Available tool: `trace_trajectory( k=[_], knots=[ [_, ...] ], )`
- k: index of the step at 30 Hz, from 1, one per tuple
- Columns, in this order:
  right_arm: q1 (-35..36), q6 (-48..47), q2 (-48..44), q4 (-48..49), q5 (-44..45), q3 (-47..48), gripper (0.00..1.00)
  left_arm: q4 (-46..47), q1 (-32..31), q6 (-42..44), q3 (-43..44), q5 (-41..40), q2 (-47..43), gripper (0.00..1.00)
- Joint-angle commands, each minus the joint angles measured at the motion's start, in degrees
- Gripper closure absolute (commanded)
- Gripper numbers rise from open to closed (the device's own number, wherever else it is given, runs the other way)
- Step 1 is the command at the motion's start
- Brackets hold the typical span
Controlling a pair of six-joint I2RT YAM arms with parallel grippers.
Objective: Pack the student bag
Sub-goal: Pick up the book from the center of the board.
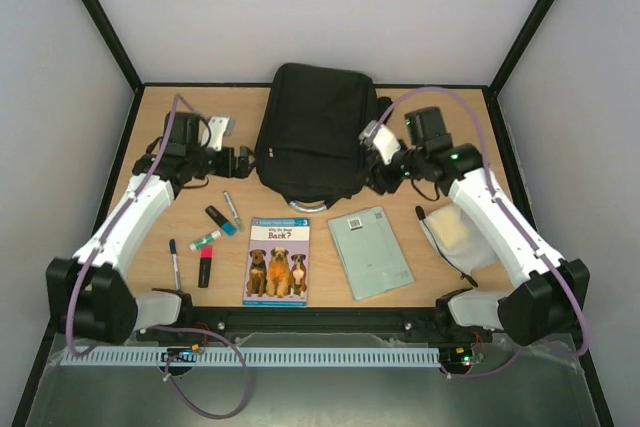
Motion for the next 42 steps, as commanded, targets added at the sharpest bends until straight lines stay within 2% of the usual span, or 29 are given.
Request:
trace_trajectory(
  k=[1,3,6,11,15,18,27,33,36,40,42],
  knots=[
    [6.0,2.0,0.3,3.5,-4.1,-8.4,0.38,-2.5,7.4,-7.2,-8.0,3.5,3.0,0.01],
    [8.6,1.3,1.0,3.9,-4.3,-11.4,0.38,-6.2,7.7,-2.8,-7.9,5.4,5.8,0.02],
    [11.6,0.2,2.4,7.8,-3.7,-15.8,0.38,-11.8,7.8,3.6,-7.5,8.6,10.6,0.13],
    [16.3,-0.5,6.9,9.0,-5.0,-16.4,0.4,-12.5,7.8,4.2,-7.6,10.9,12.0,0.19],
    [21.0,0.1,11.4,10.6,-4.2,-14.5,0.44,-12.2,7.8,2.7,-7.7,8.6,12.3,0.23],
    [23.0,3.4,15.8,13.0,-3.3,-12.4,0.49,-11.7,8.1,-1.6,-8.3,7.3,12.9,0.21],
    [27.2,11.1,24.5,16.0,-5.1,-7.3,0.61,-8.3,9.7,-7.0,-12.9,12.0,13.4,0.19],
    [28.4,19.2,26.8,19.1,-7.7,-9.9,0.69,-7.6,9.9,-8.5,-18.8,12.5,10.3,0.19],
    [28.5,20.3,26.8,19.7,-7.1,-11.5,0.74,-7.8,9.9,-8.3,-20.9,13.8,9.3,0.19],
    [28.5,21.3,27.6,20.4,-7.8,-13.3,0.74,-9.0,9.2,-8.5,-20.0,11.9,10.6,0.19],
    [28.5,22.0,27.4,21.0,-8.5,-14.6,0.78,-9.5,9.2,-8.4,-20.0,11.7,11.3,0.2]
  ],
)
